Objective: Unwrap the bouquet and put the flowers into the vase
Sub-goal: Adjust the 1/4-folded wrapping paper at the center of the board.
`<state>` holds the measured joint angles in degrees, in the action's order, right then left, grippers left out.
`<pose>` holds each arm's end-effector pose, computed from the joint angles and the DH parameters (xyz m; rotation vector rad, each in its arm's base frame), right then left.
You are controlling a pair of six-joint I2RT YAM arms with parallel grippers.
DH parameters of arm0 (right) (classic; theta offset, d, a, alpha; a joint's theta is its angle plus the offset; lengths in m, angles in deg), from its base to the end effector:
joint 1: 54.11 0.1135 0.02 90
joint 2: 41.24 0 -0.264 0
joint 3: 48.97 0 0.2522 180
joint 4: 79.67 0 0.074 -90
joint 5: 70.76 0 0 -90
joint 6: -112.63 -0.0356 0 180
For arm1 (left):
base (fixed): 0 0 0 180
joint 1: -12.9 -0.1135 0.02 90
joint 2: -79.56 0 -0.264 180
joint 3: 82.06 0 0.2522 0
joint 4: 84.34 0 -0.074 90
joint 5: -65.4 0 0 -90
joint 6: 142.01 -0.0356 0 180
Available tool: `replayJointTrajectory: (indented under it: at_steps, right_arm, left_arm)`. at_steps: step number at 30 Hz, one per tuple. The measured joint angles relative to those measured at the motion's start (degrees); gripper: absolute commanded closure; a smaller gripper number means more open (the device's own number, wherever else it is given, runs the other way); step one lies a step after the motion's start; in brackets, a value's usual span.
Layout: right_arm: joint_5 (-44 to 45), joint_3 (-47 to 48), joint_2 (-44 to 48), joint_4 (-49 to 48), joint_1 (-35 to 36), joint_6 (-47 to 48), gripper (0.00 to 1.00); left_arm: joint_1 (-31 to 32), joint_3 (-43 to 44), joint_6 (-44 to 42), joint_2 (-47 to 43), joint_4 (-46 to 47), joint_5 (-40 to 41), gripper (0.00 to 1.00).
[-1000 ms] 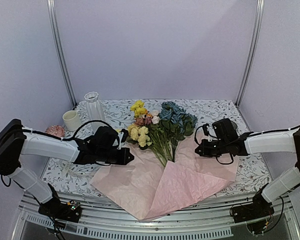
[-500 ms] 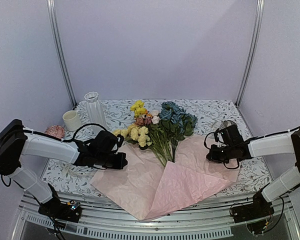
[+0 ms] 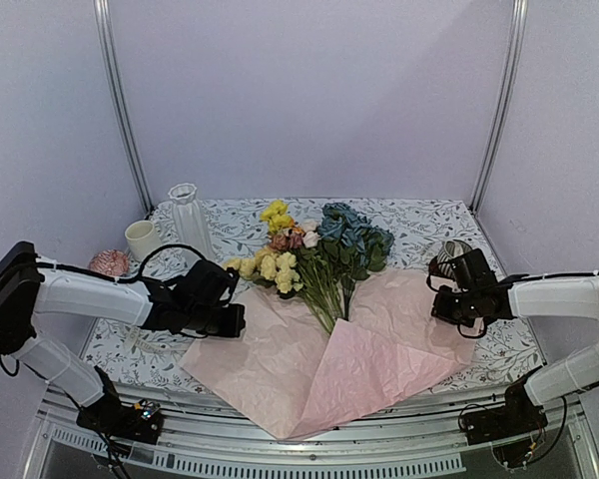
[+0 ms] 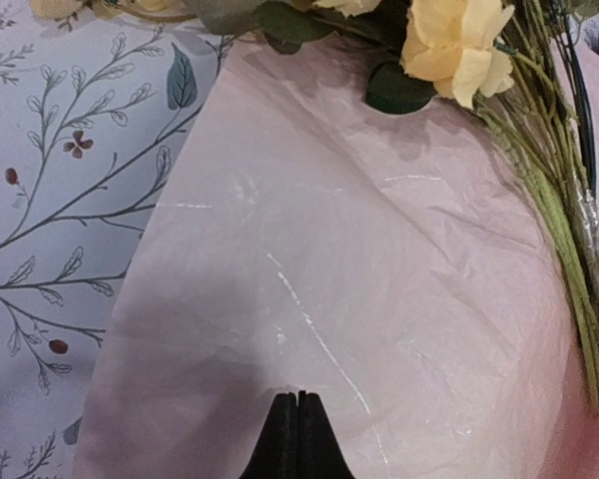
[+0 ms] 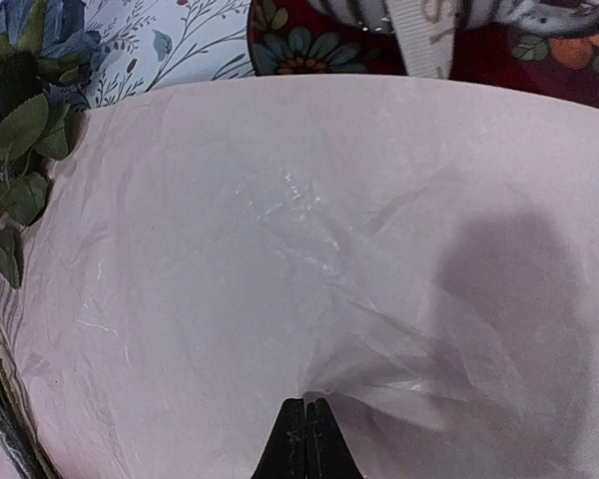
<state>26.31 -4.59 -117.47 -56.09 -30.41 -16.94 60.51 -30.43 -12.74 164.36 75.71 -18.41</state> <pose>0.2155 0.0898 0.1468 0.4007 2.5198 0.2822 0.1868 -0.1989 0.1509 0.1401 2.5565 -0.4864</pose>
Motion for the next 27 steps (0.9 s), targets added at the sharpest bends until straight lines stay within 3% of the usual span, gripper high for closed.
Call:
replayJointTrajectory:
  at_steps: [7,14,21,27]
  right_arm:
    - [3.17,0.0,7.02,2.75,-0.37,-0.66,0.98]
    - [-7.74,0.0,9.18,-1.03,-0.44,6.01,0.98]
    - [-19.21,0.17,1.95,-6.29,-0.42,9.46,0.98]
    - [-18.29,0.96,-4.96,-5.97,-0.42,9.22,0.98]
  left_arm:
    - [0.0,0.0,-0.07,-6.47,-1.51,1.29,1.0]
    - [0.0,0.02,-0.66,-8.0,0.33,-2.36,1.0]
    - [0.0,0.2,-0.68,-2.45,2.56,-6.1,1.0]
    - [0.0,0.24,-0.66,1.05,2.25,-6.54,1.0]
